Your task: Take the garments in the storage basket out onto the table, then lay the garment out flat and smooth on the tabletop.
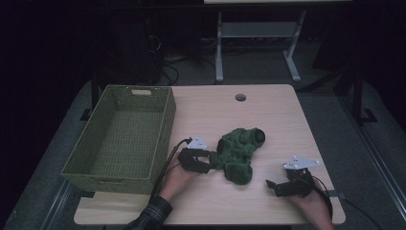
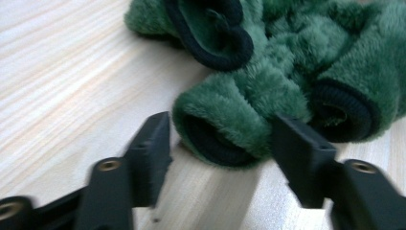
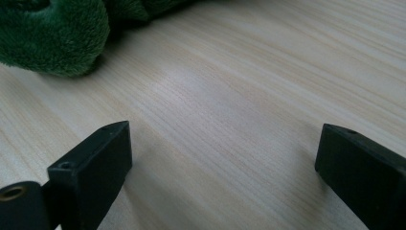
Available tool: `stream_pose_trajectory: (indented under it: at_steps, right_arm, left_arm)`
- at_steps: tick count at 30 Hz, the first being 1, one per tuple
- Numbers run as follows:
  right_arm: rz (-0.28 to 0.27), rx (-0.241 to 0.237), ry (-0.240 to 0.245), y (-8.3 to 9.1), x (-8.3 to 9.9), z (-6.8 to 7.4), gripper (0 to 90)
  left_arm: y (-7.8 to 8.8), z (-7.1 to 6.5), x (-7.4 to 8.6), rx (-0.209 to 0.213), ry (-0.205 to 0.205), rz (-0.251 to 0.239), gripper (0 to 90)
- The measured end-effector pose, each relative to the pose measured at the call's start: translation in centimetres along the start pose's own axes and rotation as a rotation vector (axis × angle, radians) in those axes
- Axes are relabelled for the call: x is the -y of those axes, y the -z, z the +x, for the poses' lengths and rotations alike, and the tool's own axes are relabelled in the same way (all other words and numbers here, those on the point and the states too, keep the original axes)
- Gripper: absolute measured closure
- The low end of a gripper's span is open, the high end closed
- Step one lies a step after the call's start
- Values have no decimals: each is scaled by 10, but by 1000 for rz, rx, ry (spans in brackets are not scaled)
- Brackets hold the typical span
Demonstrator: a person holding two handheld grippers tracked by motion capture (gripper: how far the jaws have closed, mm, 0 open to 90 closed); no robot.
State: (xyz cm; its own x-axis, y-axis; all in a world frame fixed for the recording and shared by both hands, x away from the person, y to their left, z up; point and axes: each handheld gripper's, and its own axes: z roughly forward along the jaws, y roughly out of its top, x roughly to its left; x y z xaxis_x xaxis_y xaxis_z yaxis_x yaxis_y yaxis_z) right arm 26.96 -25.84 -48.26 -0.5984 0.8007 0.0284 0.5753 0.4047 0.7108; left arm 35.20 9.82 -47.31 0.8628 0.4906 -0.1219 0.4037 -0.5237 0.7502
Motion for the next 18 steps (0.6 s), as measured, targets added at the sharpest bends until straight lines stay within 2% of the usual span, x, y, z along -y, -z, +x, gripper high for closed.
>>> stream_pose_trajectory:
  at_steps: [2, 3, 6, 8, 11, 18]
  right_arm:
    - [1, 2, -1, 1, 0, 0, 81]
    - [2, 0, -7, 2, -1, 0, 102]
    - [-34, -3, -8, 9, -4, 3, 145]
    - [-56, -12, -5, 14, -8, 7, 171]
    - [-92, -38, 16, 18, -15, 17, 216]
    - [-118, -114, 75, 17, -39, 39, 269]
  left_arm:
    - [-2, 0, 1, 6, -7, 11, 496]
    - [-2, 1, 1, 24, -6, 6, 534]
    - [-3, 0, 1, 51, -3, 7, 700]
    - [-3, -2, 1, 60, -4, 13, 765]
    - [-4, -4, 0, 54, -7, 16, 795]
    - [-4, -2, 3, 62, 6, -7, 794]
